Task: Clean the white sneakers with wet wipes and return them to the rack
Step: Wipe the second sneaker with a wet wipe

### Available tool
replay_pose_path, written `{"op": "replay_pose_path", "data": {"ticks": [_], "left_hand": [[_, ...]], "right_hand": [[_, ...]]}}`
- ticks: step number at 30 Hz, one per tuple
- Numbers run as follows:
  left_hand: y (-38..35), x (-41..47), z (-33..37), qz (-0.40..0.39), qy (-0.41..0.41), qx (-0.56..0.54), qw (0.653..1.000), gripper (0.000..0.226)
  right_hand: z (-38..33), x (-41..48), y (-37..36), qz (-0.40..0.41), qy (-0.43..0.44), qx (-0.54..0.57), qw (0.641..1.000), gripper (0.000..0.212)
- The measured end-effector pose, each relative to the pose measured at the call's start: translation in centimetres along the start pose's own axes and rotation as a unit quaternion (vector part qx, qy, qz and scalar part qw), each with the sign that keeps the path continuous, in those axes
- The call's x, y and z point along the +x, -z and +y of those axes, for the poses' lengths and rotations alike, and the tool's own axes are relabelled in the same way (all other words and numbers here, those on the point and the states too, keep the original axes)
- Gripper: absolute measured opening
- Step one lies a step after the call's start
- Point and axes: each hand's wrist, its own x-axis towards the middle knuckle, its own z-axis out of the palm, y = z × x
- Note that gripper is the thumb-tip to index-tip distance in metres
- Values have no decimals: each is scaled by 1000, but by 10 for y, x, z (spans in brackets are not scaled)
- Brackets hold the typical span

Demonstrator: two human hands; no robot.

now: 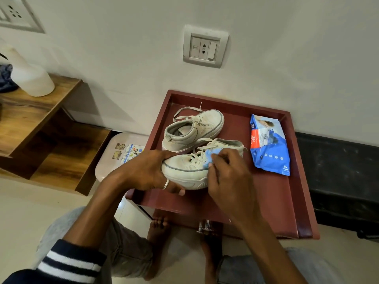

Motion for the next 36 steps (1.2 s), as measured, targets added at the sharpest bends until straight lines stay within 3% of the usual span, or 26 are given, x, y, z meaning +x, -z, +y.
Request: {"op": "replay_pose_path", "data": {"ticks": [4, 11, 18, 23, 29, 34, 36], "left_hand": [[0, 0, -3, -2, -2, 7, 1000, 73], [2, 0, 0, -6, -1, -5, 1000, 66], [1, -1, -3, -11, -7, -4, 1000, 62], [2, 0, -3, -26, -3, -17, 1000, 66], [4, -1, -4, -31, -6, -1, 999, 64], [5, -2, -3, -35, -3, -11, 999, 60], [4, -1, -3, -38, -2, -9, 999, 59]], "right_hand": [[-4, -4, -6, -25, 35, -18, 999, 19], [22, 9, 5, 34, -62, -27, 997, 18], [2, 1, -8, -23, 21, -8, 999, 19], [37, 18, 7, 78, -108, 12, 991, 18], [-1, -1, -13, -26, 28, -6, 999, 28], [37, 16, 10, 55, -101, -11, 993, 26], [32, 12, 6, 54, -102, -9, 993, 24]]}}
